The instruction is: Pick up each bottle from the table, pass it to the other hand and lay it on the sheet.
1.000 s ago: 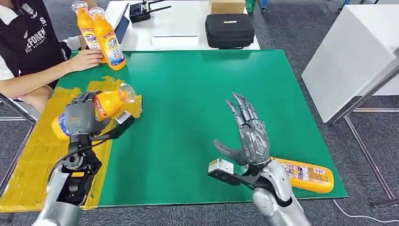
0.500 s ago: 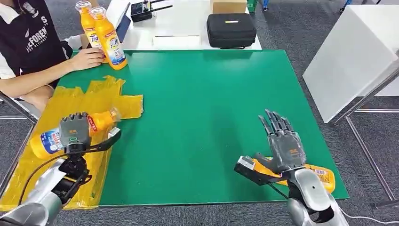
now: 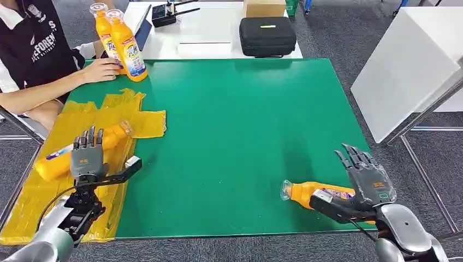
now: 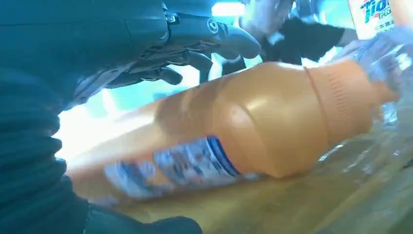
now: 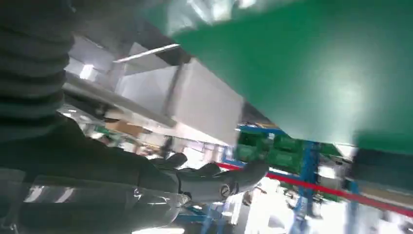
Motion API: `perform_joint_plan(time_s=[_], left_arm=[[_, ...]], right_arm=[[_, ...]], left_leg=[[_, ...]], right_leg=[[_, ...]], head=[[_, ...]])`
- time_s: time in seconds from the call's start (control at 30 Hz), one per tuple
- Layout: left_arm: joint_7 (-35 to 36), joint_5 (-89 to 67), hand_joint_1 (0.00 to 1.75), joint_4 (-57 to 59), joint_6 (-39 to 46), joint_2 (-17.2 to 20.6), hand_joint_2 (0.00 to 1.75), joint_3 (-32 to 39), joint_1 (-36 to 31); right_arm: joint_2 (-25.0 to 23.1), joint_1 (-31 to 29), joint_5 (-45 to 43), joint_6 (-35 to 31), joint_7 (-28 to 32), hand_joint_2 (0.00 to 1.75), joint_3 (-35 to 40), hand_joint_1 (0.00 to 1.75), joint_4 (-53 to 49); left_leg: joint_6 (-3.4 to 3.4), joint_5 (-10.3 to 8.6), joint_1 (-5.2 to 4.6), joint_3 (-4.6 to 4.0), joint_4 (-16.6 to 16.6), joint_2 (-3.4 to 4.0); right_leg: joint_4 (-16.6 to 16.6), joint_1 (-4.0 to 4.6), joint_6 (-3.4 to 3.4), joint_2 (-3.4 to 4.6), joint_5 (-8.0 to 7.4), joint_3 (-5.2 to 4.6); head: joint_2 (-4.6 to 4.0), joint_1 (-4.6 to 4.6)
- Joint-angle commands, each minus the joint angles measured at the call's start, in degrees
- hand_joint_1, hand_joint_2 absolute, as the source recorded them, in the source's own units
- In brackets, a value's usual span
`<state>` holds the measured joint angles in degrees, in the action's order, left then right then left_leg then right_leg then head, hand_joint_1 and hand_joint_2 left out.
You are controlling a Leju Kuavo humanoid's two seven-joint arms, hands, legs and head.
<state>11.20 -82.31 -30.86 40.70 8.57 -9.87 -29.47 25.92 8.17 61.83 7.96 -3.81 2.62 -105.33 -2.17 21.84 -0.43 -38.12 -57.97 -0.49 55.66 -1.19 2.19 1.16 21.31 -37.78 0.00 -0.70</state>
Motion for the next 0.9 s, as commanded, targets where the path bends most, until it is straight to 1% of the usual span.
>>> perform_joint_plan(time_s=[0.03,0.07,0.1,0.13,0.17,0.2,0.3,0.4,0.43,0.47,0.5,0.53,0.6,0.63,0.67,0.7,0.73,0.77,0.8,0.83,0.87,0.9], left_arm=[[-10.83,6.69,0.00,-3.99,-0.70,-8.00,1.75,16.16,5.53],[-10.83,6.69,0.00,-3.99,-0.70,-8.00,1.75,16.16,5.53],[-10.83,6.69,0.00,-3.99,-0.70,-8.00,1.75,16.16,5.53],[-12.54,7.54,0.00,-4.42,-0.70,-9.06,1.75,17.25,5.64],[-13.54,7.79,0.00,-4.86,-0.70,-9.54,1.75,17.59,5.73],[-16.07,9.93,0.00,-4.42,-0.70,-10.28,1.75,18.23,5.49],[-19.53,13.31,0.00,-6.01,-0.87,-11.98,1.75,18.58,5.47],[-19.47,13.38,0.00,-6.28,-1.13,-12.15,1.75,18.38,5.40],[-19.37,13.58,0.00,-6.67,-1.31,-12.03,1.75,18.23,5.65],[-20.53,15.27,0.00,-7.50,-1.40,-12.09,1.75,17.76,5.91],[-22.39,18.79,0.00,-8.85,-2.96,-12.49,1.75,17.65,6.21],[-22.79,19.41,0.00,-9.58,-3.15,-12.62,1.75,17.42,6.40],[-23.20,20.97,0.00,-12.05,-4.49,-13.16,1.75,16.67,7.04],[-23.32,21.10,0.00,-12.68,-4.61,-13.34,1.75,16.28,7.06],[-23.30,21.54,0.00,-13.20,-5.02,-13.49,1.75,15.98,7.15],[-23.65,22.09,0.00,-13.57,-5.42,-13.56,1.75,15.57,7.15],[-23.71,22.20,0.00,-13.56,-5.53,-13.61,1.75,15.35,7.07],[-23.83,22.73,0.00,-13.49,-5.45,-13.62,1.75,15.13,7.02],[-24.39,23.49,0.00,-13.35,-5.38,-13.58,1.75,14.72,6.89],[-24.81,24.23,0.00,-13.22,-5.05,-13.55,1.75,14.39,6.83],[-25.25,25.23,0.00,-13.16,-4.78,-13.47,1.75,14.06,6.85],[-25.68,26.42,0.00,-13.34,-4.67,-13.44,1.75,13.87,6.99]], right_arm=[[0.29,0.09,-0.52,4.41,-1.03,0.00,-7.87,0.00,2.51],[0.29,0.09,-0.52,4.41,-1.03,0.00,-7.87,0.00,2.51],[0.29,0.09,-0.52,4.41,-1.03,0.00,-7.87,0.00,2.51],[-0.01,0.48,-0.57,5.02,-0.85,0.00,-7.99,0.00,2.72],[0.02,0.66,-0.91,5.87,-0.57,0.00,-7.99,0.00,3.21],[0.05,0.65,-1.65,6.79,-0.19,0.00,-8.22,0.00,3.89],[0.25,0.40,-2.56,8.23,0.80,0.00,-8.05,0.00,7.31],[0.27,0.63,-2.70,8.08,1.10,0.00,-8.05,0.00,7.82],[0.26,0.62,-2.72,8.12,1.14,0.00,-7.99,0.00,7.82],[0.02,0.38,-3.35,8.38,1.33,0.00,-8.09,0.00,8.11],[0.04,0.23,-3.84,8.76,1.26,0.00,-8.14,0.00,8.96],[0.21,0.29,-3.89,8.84,1.28,1.75,-8.10,0.00,9.46],[0.45,1.03,-4.57,9.61,1.36,1.75,-8.08,0.00,10.83],[0.11,1.66,-4.56,9.65,1.34,1.75,-7.91,0.00,11.46],[-0.44,1.65,-4.75,9.83,1.47,1.75,-7.60,0.00,12.34],[-1.08,1.81,-4.81,9.97,1.60,1.75,-6.87,0.00,13.39],[-1.34,2.02,-4.69,9.95,1.51,1.75,-6.44,0.00,13.97],[-1.36,1.89,-4.73,9.97,1.58,1.75,-5.77,0.00,14.84],[-1.26,1.88,-4.89,10.19,1.72,1.75,-4.82,0.00,15.60],[-1.55,1.87,-5.51,10.37,2.08,1.75,-3.97,0.00,16.48],[-1.56,1.75,-5.80,10.49,2.09,1.75,-3.02,0.00,17.38],[-1.57,1.37,-5.67,10.39,1.63,1.75,-2.09,0.00,18.36]], left_leg=[[0.09,0.15,-0.04,0.42,0.05,-0.04],[0.12,0.21,-0.01,0.51,0.03,0.00],[0.08,0.12,-0.05,0.40,0.06,-0.03],[0.12,0.19,-0.01,0.52,0.03,-0.01],[0.10,0.15,-0.03,0.46,0.04,-0.04],[0.05,0.08,-0.03,0.36,0.05,-0.08],[0.06,0.15,-0.01,0.55,0.07,-0.14],[0.03,0.11,-0.01,0.43,0.04,-0.13],[0.15,0.27,0.02,0.70,-0.01,-0.12],[0.00,0.10,-0.01,0.39,0.03,-0.07],[0.03,0.18,0.01,0.46,-0.02,-0.01],[-0.01,0.10,0.01,0.36,0.03,0.03],[0.07,0.24,0.02,0.60,0.00,0.01],[0.02,0.14,0.02,0.43,0.01,-0.04],[0.08,0.24,0.06,0.60,0.00,-0.08],[0.03,0.14,0.04,0.43,0.03,-0.14],[0.08,0.24,0.06,0.61,0.02,-0.15],[0.01,0.13,0.06,0.38,0.04,-0.11],[0.05,0.21,0.07,0.53,0.03,-0.12],[0.00,0.16,0.07,0.38,0.04,-0.05],[0.04,0.22,0.06,0.51,0.03,-0.07],[0.03,0.20,0.06,0.42,0.05,-0.02]], right_leg=[[-0.06,-0.01,-0.07,-0.16,0.16,0.44],[-0.06,0.03,-0.10,-0.14,0.20,0.52],[-0.07,-0.02,-0.06,-0.13,0.14,0.42],[-0.07,0.03,-0.09,-0.15,0.20,0.56],[-0.07,0.01,-0.09,-0.18,0.19,0.51],[-0.08,0.00,-0.08,-0.19,0.15,0.43],[-0.12,0.03,-0.07,-0.29,0.24,0.64],[-0.10,0.03,-0.01,-0.31,0.20,0.53],[-0.07,0.08,-0.11,-0.39,0.34,0.80],[-0.09,0.03,0.00,-0.24,0.18,0.48],[-0.06,0.06,-0.04,-0.22,0.23,0.52],[-0.10,0.05,-0.05,-0.18,0.07,0.42],[-0.06,0.08,-0.07,-0.27,0.18,0.66],[-0.08,0.07,-0.02,-0.28,0.11,0.48],[-0.08,0.12,-0.07,-0.37,0.21,0.67],[-0.10,0.10,-0.03,-0.38,0.14,0.51],[-0.10,0.13,-0.07,-0.43,0.25,0.70],[-0.12,0.11,0.02,-0.32,0.17,0.48],[-0.12,0.13,0.02,-0.35,0.27,0.65],[-0.14,0.12,0.06,-0.24,0.18,0.49],[-0.12,0.11,0.04,-0.28,0.25,0.62],[-0.14,0.11,0.07,-0.21,0.20,0.52]], head=[[0.00,-0.02],[0.00,0.00],[0.00,0.00],[0.00,-0.04],[0.00,-0.02],[0.00,-0.02],[0.00,0.00],[0.00,-0.02],[0.00,-0.02],[0.00,0.00],[0.00,-0.02],[0.00,-0.04],[0.00,0.00],[0.00,0.00],[0.00,-0.02],[0.00,0.00],[0.00,-0.02],[0.00,0.00],[0.00,-0.02],[0.00,-0.02],[0.00,-0.02],[0.00,0.00]])
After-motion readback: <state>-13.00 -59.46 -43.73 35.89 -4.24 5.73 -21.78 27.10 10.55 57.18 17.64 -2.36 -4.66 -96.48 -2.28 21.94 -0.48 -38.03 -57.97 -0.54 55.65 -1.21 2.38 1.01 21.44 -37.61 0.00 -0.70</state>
